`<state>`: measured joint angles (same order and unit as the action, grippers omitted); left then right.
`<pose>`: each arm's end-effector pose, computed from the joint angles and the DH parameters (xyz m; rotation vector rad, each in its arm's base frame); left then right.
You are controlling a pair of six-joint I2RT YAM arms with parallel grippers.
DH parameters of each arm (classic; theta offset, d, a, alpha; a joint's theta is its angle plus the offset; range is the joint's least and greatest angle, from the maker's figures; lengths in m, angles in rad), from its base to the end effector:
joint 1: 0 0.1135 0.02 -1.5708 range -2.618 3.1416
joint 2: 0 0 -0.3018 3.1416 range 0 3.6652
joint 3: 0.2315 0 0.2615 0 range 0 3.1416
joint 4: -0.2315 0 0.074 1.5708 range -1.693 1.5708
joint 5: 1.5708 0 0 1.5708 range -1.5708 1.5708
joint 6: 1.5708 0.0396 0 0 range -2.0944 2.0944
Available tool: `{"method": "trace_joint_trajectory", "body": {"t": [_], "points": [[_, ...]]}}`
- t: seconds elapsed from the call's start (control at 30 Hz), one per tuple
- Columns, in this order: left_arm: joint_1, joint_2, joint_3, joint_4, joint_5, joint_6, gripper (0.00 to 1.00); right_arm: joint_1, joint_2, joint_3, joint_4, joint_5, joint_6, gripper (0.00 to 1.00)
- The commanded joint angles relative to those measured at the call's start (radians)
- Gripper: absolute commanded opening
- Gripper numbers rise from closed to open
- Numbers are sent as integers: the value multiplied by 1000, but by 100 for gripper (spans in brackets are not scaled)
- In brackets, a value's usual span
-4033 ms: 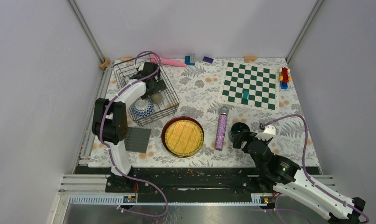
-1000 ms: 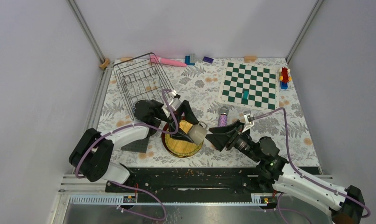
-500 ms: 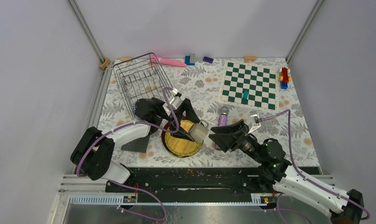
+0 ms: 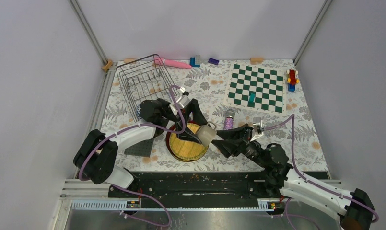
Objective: Unload the mixed dishes from the dish rack
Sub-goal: Pick up the cup from the dish rack.
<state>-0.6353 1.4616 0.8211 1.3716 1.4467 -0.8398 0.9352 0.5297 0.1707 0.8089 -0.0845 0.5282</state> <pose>0.2067 -0.2012 0.3622 1.4946 0.9586 -1.7303 0.0692 0.0994 0.2821 -0.3281 1.1819 1.3414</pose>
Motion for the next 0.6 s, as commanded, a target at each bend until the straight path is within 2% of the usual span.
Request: {"method": "trace_joint_trajectory", "body": {"t": [0.0,0.1,0.27,0.43,0.57], "points": [[-14,-1,52,58,-53,-32,0,1,57,8,183,-44,-42,64],[-28,-4,54,58,-57,-37,0,2,109,24,200,-33,-54,62],[-41,-7,54,60,-60,-40,0,2,190,38,330,-36,-53,56],[-47,-19,48,60,-60,-41,0,2,261,66,406,-66,-22,47],[-46,-26,41,60,-64,-37,0,2,295,68,463,-96,6,35]]}}
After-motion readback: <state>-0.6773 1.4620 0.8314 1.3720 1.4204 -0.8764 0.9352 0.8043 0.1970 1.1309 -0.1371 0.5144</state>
